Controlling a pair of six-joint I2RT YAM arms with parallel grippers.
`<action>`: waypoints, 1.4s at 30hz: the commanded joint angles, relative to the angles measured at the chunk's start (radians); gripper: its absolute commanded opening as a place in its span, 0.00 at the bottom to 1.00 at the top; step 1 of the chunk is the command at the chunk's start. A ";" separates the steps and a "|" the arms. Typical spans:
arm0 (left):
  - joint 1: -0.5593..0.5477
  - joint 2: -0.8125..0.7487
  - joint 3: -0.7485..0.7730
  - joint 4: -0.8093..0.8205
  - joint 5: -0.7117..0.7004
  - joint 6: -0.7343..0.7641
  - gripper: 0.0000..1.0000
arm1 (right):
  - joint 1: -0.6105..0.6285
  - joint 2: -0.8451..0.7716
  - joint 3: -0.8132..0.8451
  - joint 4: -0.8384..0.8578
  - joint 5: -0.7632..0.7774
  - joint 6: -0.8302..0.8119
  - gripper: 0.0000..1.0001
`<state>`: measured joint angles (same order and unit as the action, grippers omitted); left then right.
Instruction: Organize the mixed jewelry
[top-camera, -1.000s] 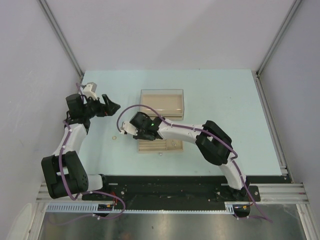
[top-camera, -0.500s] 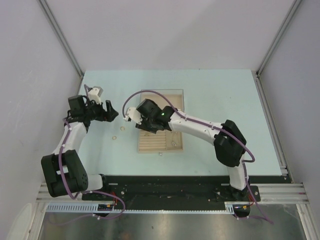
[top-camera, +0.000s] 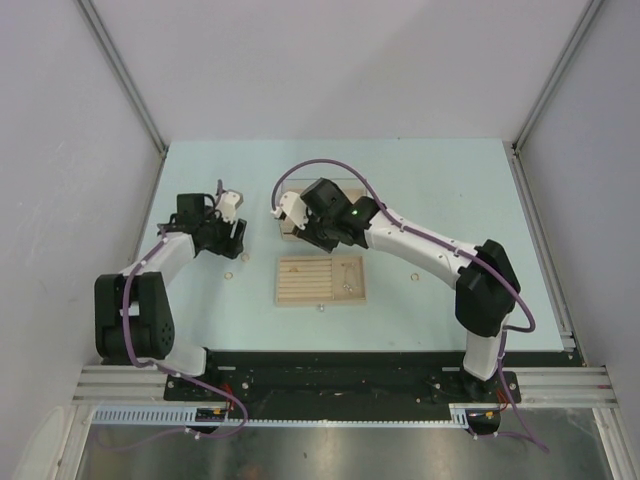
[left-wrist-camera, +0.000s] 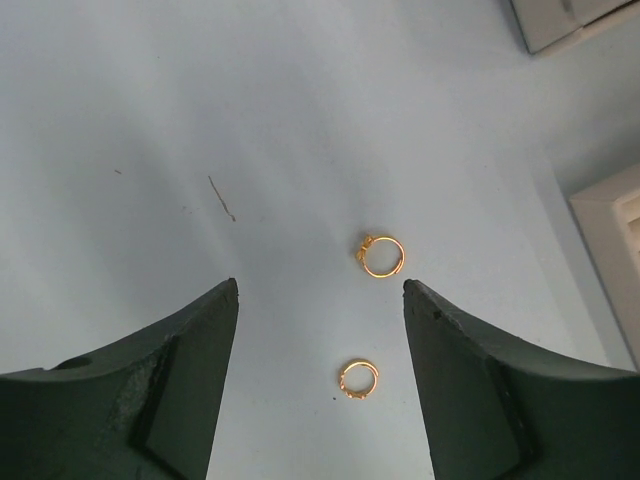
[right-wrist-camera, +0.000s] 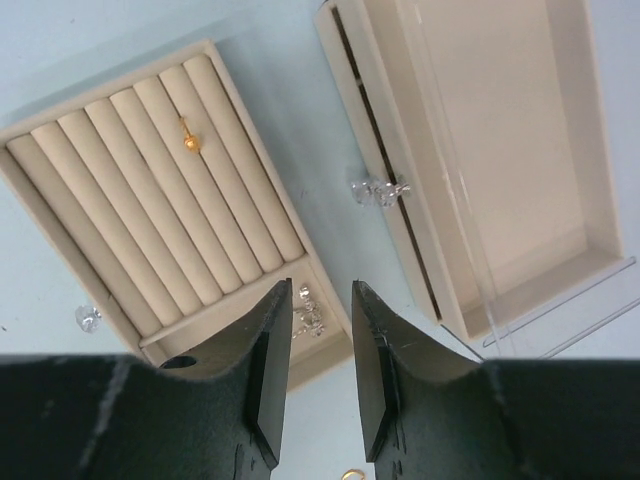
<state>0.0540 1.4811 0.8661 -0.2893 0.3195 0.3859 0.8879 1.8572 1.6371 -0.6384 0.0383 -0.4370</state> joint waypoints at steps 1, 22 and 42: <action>-0.046 0.021 0.017 0.019 -0.100 0.068 0.70 | -0.007 -0.052 -0.037 0.008 -0.018 0.020 0.34; -0.135 0.127 0.019 0.073 -0.191 0.102 0.53 | -0.038 -0.070 -0.102 0.032 -0.028 0.029 0.32; -0.158 0.180 0.033 0.075 -0.206 0.116 0.36 | -0.040 -0.064 -0.111 0.036 -0.026 0.030 0.31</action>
<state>-0.0952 1.6413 0.8700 -0.2256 0.1295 0.4721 0.8505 1.8400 1.5352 -0.6231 0.0177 -0.4183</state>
